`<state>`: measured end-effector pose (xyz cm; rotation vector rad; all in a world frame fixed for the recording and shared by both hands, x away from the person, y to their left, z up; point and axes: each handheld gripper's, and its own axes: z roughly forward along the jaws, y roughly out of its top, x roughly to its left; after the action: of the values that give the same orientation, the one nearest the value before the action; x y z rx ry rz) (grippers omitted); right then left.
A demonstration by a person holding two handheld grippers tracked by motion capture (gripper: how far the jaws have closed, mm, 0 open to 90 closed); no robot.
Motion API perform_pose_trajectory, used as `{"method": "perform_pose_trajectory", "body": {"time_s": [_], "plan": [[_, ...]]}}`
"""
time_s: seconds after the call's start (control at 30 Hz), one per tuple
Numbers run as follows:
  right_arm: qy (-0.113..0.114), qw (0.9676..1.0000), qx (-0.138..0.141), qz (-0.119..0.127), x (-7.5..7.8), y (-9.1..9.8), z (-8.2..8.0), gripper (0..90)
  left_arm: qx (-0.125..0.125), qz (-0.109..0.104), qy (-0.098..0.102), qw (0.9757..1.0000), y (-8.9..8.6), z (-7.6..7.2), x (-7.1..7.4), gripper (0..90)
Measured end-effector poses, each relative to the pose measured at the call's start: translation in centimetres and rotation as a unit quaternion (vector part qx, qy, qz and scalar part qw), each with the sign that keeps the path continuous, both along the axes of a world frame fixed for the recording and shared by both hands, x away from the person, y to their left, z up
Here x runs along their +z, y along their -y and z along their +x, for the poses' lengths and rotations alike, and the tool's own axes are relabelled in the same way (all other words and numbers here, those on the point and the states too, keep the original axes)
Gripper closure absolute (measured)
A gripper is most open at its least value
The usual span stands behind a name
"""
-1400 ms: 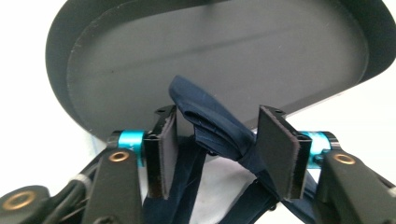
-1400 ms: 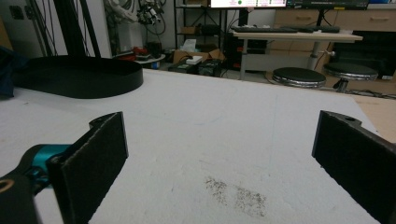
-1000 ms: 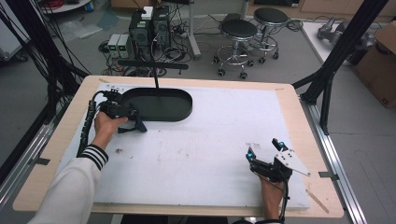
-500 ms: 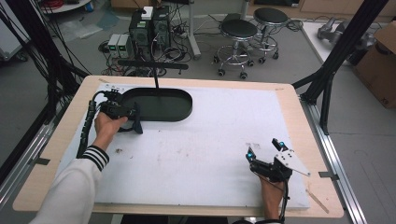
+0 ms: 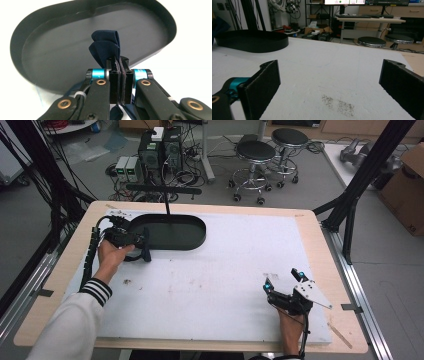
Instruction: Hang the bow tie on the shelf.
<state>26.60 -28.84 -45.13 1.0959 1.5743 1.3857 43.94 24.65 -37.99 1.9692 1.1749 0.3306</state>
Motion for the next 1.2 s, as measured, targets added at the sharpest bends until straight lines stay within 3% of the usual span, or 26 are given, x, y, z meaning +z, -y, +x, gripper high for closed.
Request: {"method": "perform_pose_trajectory", "body": {"time_s": [0.2,0.4,0.57,0.77,0.97,1.2], "plan": [[0.0,1.0,-0.001,0.0,0.0,0.0,0.0,2.4,-0.012,-0.009,0.043,0.999,-0.1,-0.7,1.0,87.9],[0.0,1.0,-0.001,-0.001,0.0,0.0,0.0,2.4,-0.012,-0.019,0.071,0.9972,-0.4,-1.0,1.5,87.9],[-0.001,1.0,0.0,0.001,0.0,0.0,0.0,2.4,-0.007,-0.033,0.102,0.9942,-0.9,-1.5,2.3,87.9],[-0.002,1.0,0.0,-0.002,0.0,0.0,0.0,2.4,0.0,-0.05,0.124,0.991,-1.6,-1.9,3.1,87.9],[-0.002,1.0,-0.001,-0.002,0.0,-0.1,0.0,2.4,0.02,-0.078,0.158,0.9842,-2.3,-2.4,3.9,87.9],[-0.003,1.0,-0.001,-0.004,0.0,-0.1,0.0,2.4,0.038,-0.087,0.188,0.9776,-3.2,-2.8,4.6,87.9]]}}
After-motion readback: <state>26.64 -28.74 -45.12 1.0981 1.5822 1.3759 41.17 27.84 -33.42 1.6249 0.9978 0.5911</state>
